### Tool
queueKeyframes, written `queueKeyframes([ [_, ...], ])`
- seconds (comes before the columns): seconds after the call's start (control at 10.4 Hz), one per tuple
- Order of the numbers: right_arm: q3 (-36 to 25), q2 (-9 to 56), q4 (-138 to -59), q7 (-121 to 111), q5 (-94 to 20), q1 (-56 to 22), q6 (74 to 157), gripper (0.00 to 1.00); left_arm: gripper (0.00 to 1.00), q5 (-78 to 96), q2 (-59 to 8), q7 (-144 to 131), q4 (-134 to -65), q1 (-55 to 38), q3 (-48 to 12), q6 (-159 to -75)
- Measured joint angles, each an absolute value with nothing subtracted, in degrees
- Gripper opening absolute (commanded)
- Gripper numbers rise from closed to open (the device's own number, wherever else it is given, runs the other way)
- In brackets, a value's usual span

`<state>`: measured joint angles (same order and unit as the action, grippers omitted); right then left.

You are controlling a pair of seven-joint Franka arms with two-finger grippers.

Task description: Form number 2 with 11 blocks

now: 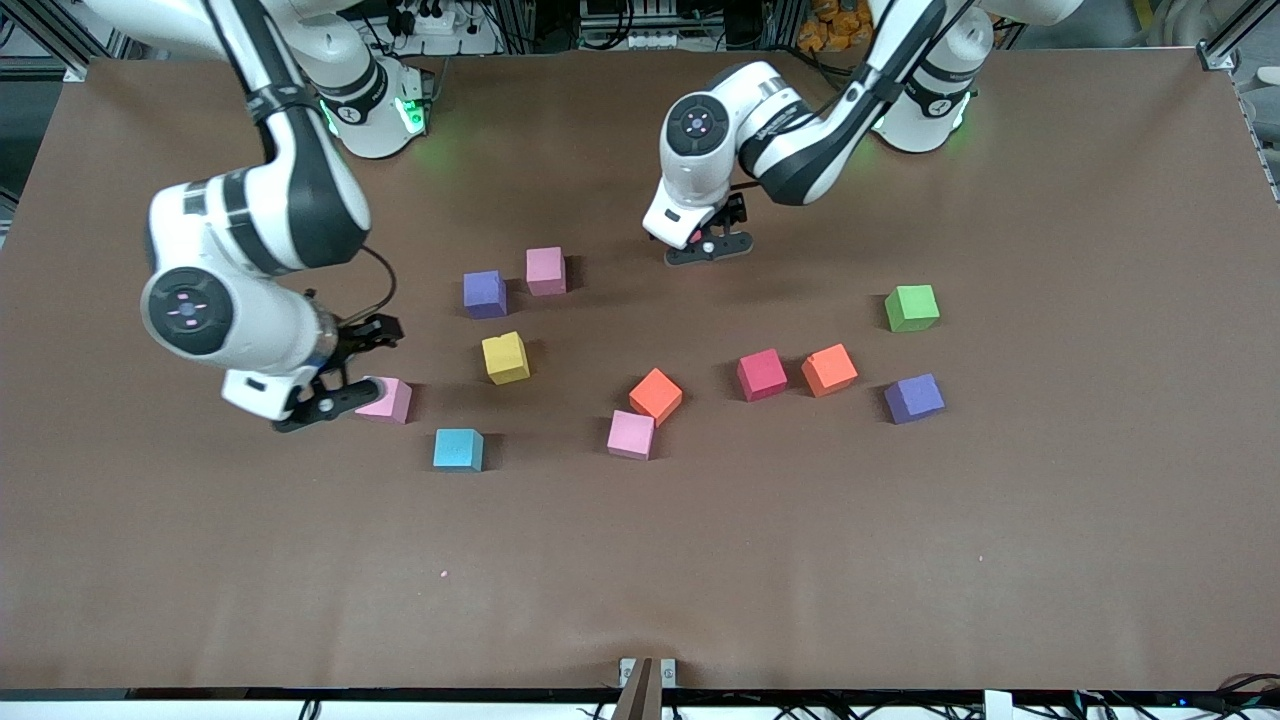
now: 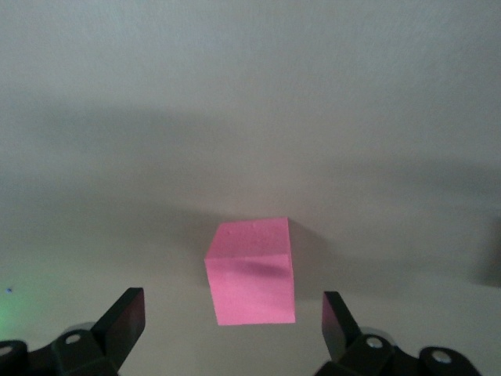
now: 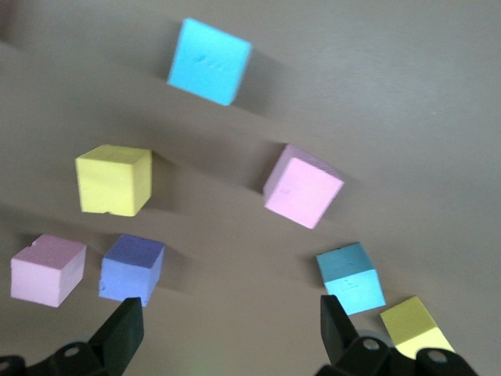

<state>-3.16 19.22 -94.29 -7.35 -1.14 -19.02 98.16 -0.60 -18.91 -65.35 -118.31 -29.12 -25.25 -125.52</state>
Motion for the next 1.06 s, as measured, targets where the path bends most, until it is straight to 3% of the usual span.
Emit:
queueKeyframes([
  [0.77, -3.1, 16.1, -94.4, -7.3, -1.2, -25.4, 92.4, 1.00, 1.00, -1.0, -24.9, -68.4, -118.5, -31.6, -25.1, -129.4],
  [1.06, -3.0, 16.2, -100.4, -4.7, -1.3, -29.0, 100.6, 1.00, 1.00, -1.0, -26.5, -68.4, -118.7, -31.7, -25.1, -131.3],
])
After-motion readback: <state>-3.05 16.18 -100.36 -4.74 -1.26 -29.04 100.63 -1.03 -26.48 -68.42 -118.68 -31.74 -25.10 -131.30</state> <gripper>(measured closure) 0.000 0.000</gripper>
